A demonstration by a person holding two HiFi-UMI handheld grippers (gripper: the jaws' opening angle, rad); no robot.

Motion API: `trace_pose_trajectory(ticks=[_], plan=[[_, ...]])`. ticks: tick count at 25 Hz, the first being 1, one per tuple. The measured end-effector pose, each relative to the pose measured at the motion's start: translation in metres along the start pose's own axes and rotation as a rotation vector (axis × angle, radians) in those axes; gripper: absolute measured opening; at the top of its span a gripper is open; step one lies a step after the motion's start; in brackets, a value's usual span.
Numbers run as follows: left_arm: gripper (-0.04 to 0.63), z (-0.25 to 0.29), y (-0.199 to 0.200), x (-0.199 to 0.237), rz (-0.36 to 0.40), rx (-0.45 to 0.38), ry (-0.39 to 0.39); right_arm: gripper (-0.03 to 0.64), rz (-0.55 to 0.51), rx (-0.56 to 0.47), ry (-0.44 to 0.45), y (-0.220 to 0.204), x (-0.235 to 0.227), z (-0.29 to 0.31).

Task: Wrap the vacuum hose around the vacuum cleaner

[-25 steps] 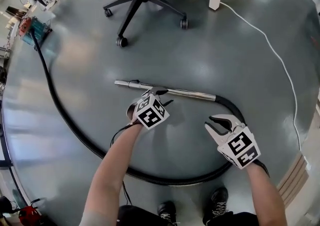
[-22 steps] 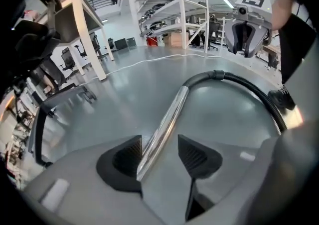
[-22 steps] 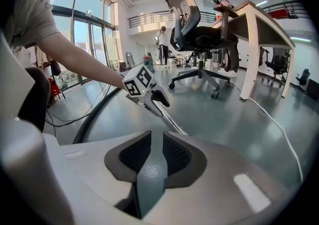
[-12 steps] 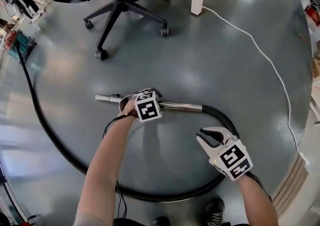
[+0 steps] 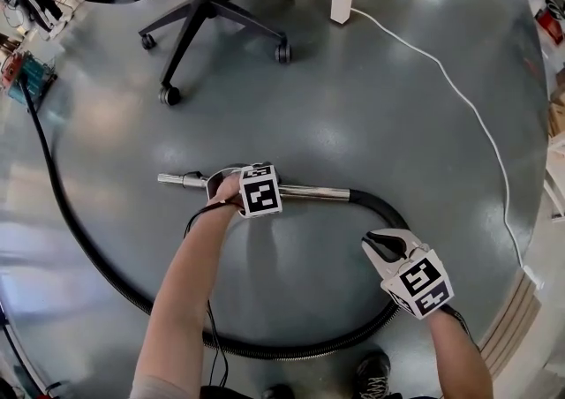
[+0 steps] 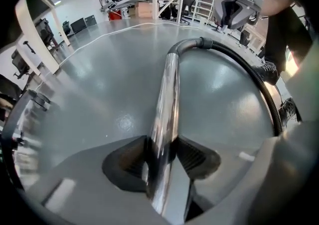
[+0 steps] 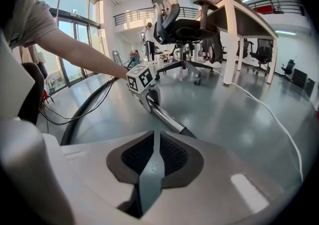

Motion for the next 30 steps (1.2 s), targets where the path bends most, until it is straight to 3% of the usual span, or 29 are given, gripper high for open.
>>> trace_pose_trajectory(ticks=[5,14,20,30], plan=[[0.181,-0.010,-0.001,-0.009,0.034,0.021,0.050,0.060,-0.004,0.011,-0.024,-0.005,-0.009,-0.014],[0.181,-0.098,-0.012,-0.030,-0.065,-0.014,0.205,0.071,-0.002,0.002,0.005,0.027,0.001,-0.030],[0.180,-0.211,-0.004,-0.063,-0.159,-0.022,0.315,0.069,-0.001,-0.046,0.047,0.112,0.024,-0.069],[0.176,-0.437,0.004,-0.142,-0.364,0.003,0.529,0.069,-0.013,-0.094,0.176,0.288,0.106,-0.156]])
Point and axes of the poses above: the fingertips, and each gripper's own axes: z forward along the fingers, x to its left, y out of its top, the point moved 5 cm from there along -z, backward along the fingers, and after that the axes turned 8 degrees about -x, right-handed, at the moved point
